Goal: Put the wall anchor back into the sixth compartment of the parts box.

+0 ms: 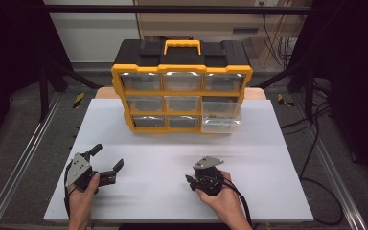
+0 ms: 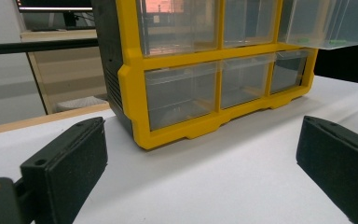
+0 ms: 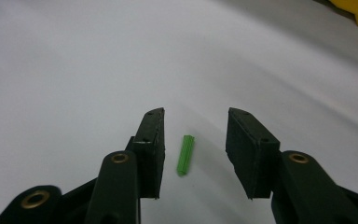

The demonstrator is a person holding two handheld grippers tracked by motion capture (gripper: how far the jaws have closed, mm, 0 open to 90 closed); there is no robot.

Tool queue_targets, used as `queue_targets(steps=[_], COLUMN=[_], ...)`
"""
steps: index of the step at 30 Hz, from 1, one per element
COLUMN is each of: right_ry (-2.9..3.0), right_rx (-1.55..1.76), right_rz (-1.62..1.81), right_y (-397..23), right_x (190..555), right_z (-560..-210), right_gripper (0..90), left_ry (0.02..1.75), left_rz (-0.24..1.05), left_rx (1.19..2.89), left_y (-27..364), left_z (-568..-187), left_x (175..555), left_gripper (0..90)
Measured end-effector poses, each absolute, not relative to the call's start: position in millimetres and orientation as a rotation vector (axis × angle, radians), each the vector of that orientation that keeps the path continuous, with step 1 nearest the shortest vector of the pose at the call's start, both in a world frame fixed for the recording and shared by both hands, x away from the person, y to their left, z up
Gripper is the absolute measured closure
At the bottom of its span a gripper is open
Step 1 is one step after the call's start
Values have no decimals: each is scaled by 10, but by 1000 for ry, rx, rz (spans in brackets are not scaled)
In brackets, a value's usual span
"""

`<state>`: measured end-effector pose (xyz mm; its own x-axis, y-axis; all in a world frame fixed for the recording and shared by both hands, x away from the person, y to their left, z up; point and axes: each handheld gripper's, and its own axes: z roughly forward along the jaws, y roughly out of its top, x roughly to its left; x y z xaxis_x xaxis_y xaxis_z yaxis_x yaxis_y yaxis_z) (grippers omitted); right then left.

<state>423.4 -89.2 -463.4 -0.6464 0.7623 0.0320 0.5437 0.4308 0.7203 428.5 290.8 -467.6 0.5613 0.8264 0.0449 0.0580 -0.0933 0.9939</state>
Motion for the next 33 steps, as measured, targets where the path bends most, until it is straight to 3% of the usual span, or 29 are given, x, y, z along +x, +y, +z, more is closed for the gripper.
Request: queue_targets(steps=[19,27,33], right_ry=[2446,2440,2432], right_rx=[1133,1111,1121], right_rz=[987,984,1015], right_y=[-833,-857,-892], right_x=[4256,4257,4274], right_z=[-4783,-4813,-4808], right_gripper=[730,841,841], left_ry=[774,774,774], left_rz=[762,761,762], left_rx=[1551,1553,1550], left_y=[2895,2895,2897], left_z=[-4680,-4681,-4678], left_x=[4291,4293,4290], left_gripper=[16,16,16])
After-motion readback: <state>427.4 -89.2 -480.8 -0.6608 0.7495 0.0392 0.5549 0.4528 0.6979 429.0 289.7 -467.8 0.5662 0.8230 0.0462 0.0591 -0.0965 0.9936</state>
